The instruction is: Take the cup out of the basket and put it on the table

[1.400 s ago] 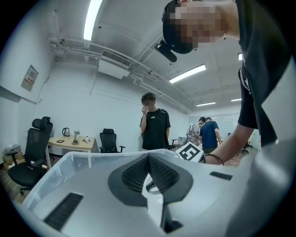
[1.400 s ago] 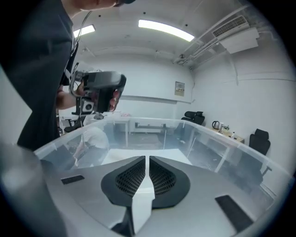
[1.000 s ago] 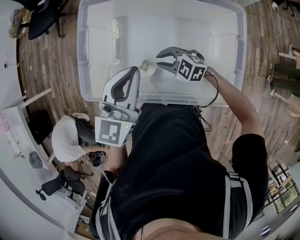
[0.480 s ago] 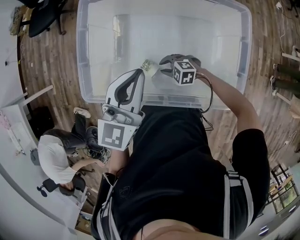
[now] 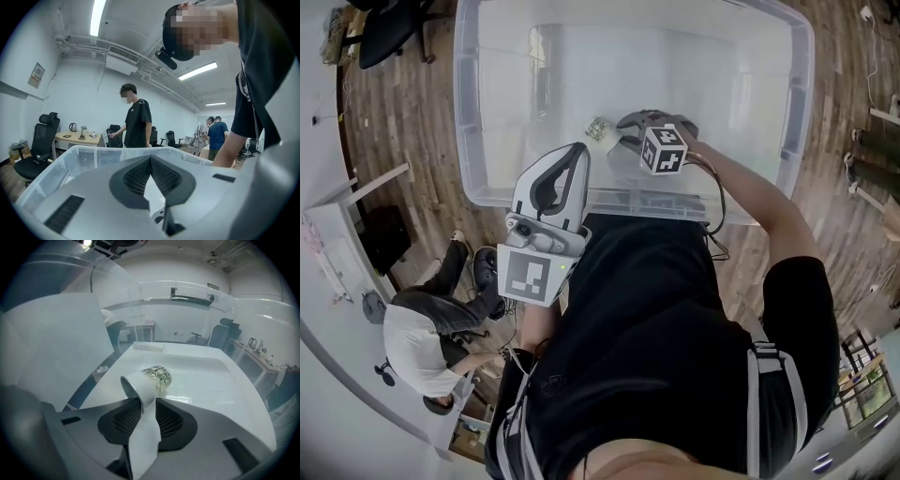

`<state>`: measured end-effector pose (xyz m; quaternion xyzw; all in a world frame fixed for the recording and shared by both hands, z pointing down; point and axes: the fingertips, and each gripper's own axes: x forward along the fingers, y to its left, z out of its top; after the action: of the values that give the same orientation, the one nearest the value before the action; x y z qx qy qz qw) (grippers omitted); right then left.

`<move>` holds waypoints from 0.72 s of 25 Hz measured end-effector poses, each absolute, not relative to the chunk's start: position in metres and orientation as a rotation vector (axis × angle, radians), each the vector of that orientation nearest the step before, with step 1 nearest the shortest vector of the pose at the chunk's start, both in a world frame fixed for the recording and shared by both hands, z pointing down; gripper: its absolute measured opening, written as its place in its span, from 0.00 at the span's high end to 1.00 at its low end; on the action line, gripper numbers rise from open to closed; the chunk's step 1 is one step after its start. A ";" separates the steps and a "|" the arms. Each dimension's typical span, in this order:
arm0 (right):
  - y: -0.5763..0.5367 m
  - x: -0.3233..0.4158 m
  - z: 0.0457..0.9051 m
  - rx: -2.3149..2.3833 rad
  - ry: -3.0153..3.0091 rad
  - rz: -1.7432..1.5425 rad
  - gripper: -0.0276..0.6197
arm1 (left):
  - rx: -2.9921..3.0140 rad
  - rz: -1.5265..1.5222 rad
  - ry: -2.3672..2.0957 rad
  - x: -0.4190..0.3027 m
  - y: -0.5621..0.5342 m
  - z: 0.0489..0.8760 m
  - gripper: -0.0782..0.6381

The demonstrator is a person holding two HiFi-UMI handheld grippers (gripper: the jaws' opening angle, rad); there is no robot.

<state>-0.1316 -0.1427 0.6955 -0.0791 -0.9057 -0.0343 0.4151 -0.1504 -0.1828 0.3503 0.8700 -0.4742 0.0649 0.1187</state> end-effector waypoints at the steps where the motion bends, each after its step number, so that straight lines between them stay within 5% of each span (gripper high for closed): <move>1: -0.144 -0.132 0.696 -0.190 -2.279 -0.085 0.79 | 2.543 0.191 -1.390 -0.151 -0.183 0.350 0.87; 18: -0.165 -0.137 0.680 -0.098 -2.301 -0.121 0.91 | 2.557 0.193 -1.383 -0.152 -0.181 0.350 0.87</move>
<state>-0.1375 -0.1648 0.6804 -0.0389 -0.9120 -0.0479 0.4055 -0.1516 -0.1814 0.3498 0.8720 -0.4715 0.0657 0.1137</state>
